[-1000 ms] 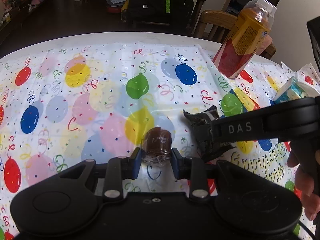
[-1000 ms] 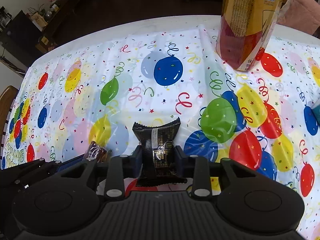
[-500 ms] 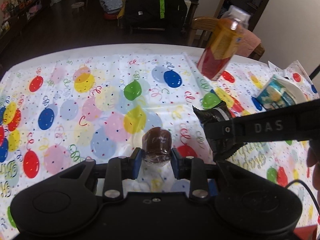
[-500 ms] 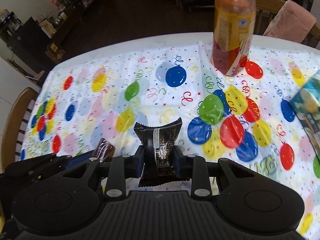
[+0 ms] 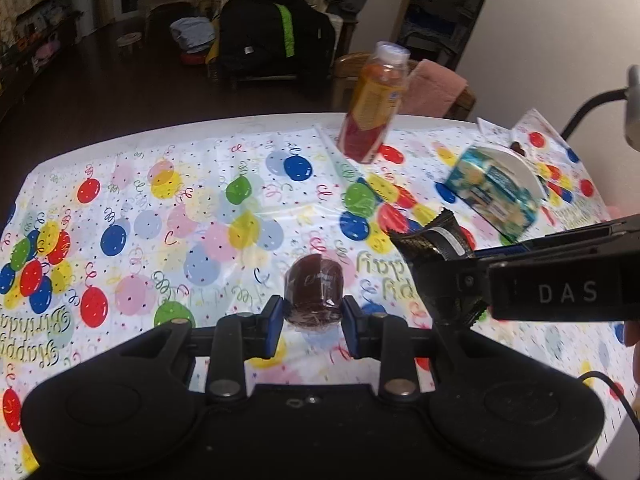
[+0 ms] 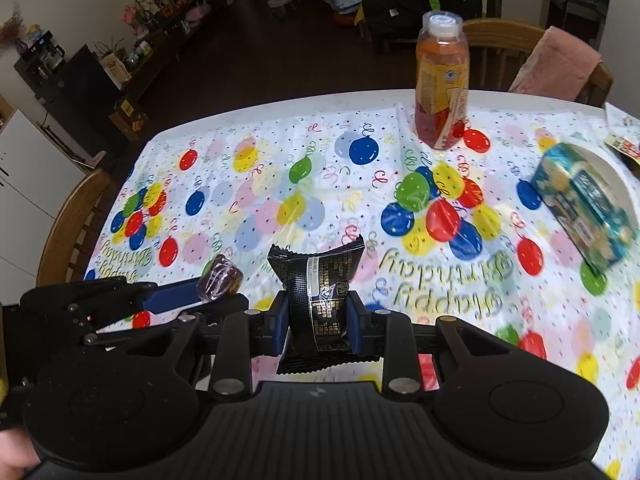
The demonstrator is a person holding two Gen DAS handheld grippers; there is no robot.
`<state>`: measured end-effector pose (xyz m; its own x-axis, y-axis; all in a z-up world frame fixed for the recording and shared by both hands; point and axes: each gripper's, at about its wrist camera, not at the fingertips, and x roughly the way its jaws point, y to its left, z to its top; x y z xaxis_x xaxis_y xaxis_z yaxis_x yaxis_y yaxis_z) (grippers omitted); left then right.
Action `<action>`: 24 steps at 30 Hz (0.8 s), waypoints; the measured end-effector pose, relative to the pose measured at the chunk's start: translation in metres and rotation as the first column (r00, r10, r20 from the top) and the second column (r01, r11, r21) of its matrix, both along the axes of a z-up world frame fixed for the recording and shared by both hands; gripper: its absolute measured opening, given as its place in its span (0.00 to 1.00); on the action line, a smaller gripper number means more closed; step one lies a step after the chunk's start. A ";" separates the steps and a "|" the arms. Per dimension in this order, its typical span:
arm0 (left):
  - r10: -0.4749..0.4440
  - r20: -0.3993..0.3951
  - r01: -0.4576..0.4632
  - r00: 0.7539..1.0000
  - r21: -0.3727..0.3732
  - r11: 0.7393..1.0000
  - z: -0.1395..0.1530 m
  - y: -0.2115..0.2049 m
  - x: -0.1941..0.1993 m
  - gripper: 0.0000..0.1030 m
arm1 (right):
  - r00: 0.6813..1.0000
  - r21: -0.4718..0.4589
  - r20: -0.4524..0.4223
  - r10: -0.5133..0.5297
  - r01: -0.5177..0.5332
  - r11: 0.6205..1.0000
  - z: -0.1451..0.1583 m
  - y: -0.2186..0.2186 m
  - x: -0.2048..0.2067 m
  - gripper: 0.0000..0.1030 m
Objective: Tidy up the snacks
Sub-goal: 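Carry the brown candy and black snack over the white box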
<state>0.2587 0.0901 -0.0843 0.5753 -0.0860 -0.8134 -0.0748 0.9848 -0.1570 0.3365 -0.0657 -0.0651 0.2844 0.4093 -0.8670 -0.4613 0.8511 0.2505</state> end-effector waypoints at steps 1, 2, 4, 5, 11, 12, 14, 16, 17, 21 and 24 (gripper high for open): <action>-0.007 0.001 0.007 1.000 0.000 1.000 0.003 -0.001 -0.006 0.27 | 1.000 0.006 0.003 -0.004 0.004 1.000 0.004 -0.004 -0.006 0.28; -0.016 0.002 0.016 1.000 0.001 1.000 0.006 -0.003 -0.011 0.27 | 1.000 0.009 0.006 -0.006 0.006 1.000 0.008 -0.007 -0.013 0.28; -0.033 0.005 0.033 0.999 0.001 0.999 0.012 -0.006 -0.022 0.27 | 1.000 0.016 0.014 -0.012 0.011 1.000 0.014 -0.014 -0.026 0.28; -0.043 0.007 0.043 0.999 0.000 0.999 0.014 -0.007 -0.028 0.27 | 1.000 0.020 0.015 -0.015 0.015 1.000 0.017 -0.017 -0.032 0.28; -0.095 0.019 0.096 0.995 -0.005 0.995 0.026 -0.016 -0.063 0.27 | 0.999 0.037 0.025 -0.038 0.038 0.999 0.028 -0.037 -0.071 0.28; -0.104 0.022 0.104 0.994 -0.008 0.995 0.027 -0.017 -0.069 0.27 | 0.999 0.037 0.026 -0.044 0.043 0.998 0.029 -0.040 -0.078 0.28; -0.124 0.026 0.124 0.992 -0.020 0.992 0.029 -0.020 -0.081 0.27 | 0.998 0.041 0.026 -0.053 0.052 0.998 0.030 -0.047 -0.090 0.28; -0.155 0.022 0.156 0.988 -0.023 0.988 0.030 -0.026 -0.093 0.27 | 0.997 0.040 0.026 -0.066 0.065 0.997 0.030 -0.055 -0.102 0.28; -0.169 0.019 0.170 0.985 -0.022 0.985 0.029 -0.029 -0.099 0.27 | 0.997 0.041 0.025 -0.072 0.070 0.997 0.030 -0.059 -0.108 0.28; -0.215 0.005 0.215 0.977 -0.040 0.976 0.023 -0.040 -0.119 0.27 | 0.995 0.040 0.017 -0.098 0.097 0.994 0.026 -0.075 -0.127 0.28; -0.248 -0.015 0.246 0.969 -0.054 0.968 0.014 -0.049 -0.132 0.27 | 0.993 0.029 0.011 -0.114 0.114 0.993 0.020 -0.086 -0.139 0.28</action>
